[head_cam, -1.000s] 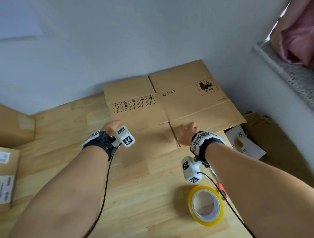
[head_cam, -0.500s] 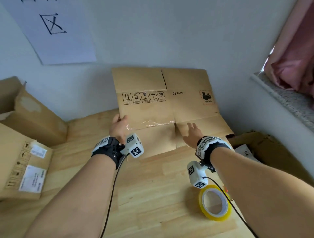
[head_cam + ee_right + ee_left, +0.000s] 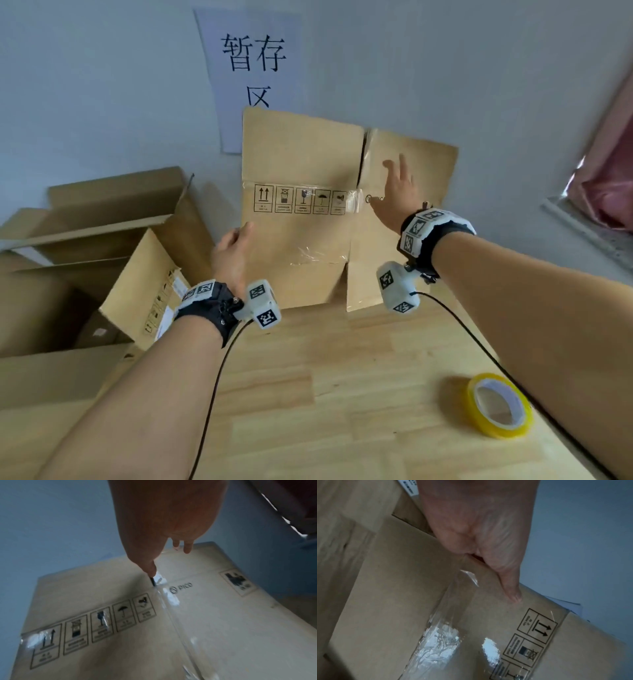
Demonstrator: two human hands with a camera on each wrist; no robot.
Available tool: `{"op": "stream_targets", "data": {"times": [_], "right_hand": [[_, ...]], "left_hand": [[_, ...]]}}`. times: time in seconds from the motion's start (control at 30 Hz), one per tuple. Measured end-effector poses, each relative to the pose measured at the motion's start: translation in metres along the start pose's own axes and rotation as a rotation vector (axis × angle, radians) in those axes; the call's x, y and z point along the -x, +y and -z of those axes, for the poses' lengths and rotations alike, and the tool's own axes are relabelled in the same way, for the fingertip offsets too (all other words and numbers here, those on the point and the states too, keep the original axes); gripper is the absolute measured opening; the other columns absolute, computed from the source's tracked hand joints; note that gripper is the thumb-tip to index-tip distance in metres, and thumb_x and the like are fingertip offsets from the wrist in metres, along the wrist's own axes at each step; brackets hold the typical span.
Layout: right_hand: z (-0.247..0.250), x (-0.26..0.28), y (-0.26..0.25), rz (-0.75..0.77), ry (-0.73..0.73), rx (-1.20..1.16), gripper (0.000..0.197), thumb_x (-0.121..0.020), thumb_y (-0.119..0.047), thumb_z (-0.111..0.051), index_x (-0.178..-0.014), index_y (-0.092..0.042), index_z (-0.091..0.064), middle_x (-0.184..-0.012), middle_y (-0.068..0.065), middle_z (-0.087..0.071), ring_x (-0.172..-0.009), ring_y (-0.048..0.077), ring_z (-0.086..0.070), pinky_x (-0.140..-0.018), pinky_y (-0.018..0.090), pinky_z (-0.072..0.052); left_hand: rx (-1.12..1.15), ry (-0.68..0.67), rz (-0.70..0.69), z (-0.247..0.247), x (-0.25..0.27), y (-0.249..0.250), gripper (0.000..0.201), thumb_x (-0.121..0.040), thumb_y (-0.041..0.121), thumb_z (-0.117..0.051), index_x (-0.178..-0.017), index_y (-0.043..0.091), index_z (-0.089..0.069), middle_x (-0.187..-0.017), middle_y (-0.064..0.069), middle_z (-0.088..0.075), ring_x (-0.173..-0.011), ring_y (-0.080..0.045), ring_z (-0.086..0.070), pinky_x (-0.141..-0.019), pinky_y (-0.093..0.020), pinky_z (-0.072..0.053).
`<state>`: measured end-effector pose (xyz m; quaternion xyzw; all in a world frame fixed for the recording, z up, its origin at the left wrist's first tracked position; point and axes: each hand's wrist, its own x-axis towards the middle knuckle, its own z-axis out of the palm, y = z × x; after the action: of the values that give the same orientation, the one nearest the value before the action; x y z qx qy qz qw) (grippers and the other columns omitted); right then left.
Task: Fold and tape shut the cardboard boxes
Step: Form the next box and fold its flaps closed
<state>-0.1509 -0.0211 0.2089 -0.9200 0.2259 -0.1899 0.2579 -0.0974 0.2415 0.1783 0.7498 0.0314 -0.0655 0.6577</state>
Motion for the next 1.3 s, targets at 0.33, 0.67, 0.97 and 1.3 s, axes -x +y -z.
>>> {"op": "stream_targets", "data": {"times": [0.33, 0.67, 0.97, 1.3], "right_hand": [[0.021, 0.003, -0.088, 0.081, 0.092, 0.108, 0.077, -0.083, -0.023, -0.065, -0.146, -0.018, -0.02, -0.153, 0.006, -0.02, -0.142, 0.026, -0.017, -0.114, 0.048, -0.016], [0.009, 0.035, -0.102, 0.292, 0.049, 0.248, 0.024, -0.092, -0.025, -0.052, -0.112, -0.011, -0.052, -0.109, 0.005, -0.057, -0.102, 0.025, -0.052, -0.094, 0.036, -0.031], [0.006, 0.051, -0.106, 0.339, -0.033, 0.149, 0.014, -0.094, -0.008, -0.044, -0.106, -0.004, -0.05, -0.088, 0.01, -0.057, -0.074, 0.025, -0.049, -0.064, 0.028, -0.034], [0.005, 0.059, -0.085, 0.189, -0.019, 0.089, 0.024, -0.088, -0.031, -0.055, -0.097, -0.01, -0.06, -0.092, 0.006, -0.06, -0.087, 0.027, -0.056, -0.075, 0.034, -0.046]], "left_hand": [[0.004, -0.139, -0.061, 0.059, -0.004, 0.001, 0.072, -0.085, 0.06, -0.055, -0.141, 0.018, -0.041, -0.142, 0.003, -0.046, -0.131, -0.018, -0.039, -0.105, -0.033, -0.029], [-0.205, -0.177, 0.003, 0.072, -0.019, -0.03, 0.05, -0.097, 0.045, -0.044, -0.135, 0.013, -0.047, -0.137, -0.005, -0.052, -0.123, -0.024, -0.049, -0.107, -0.041, -0.036], [-0.501, -0.019, -0.544, 0.062, -0.026, 0.03, 0.079, -0.087, 0.005, -0.061, -0.149, 0.024, -0.017, -0.155, 0.003, -0.02, -0.141, -0.016, -0.022, -0.11, -0.034, -0.021], [-0.611, -0.472, -0.31, 0.07, -0.028, 0.072, 0.018, -0.087, 0.003, -0.065, -0.104, 0.008, -0.06, -0.104, -0.003, -0.065, -0.089, -0.009, -0.06, -0.075, -0.016, -0.044]]}}
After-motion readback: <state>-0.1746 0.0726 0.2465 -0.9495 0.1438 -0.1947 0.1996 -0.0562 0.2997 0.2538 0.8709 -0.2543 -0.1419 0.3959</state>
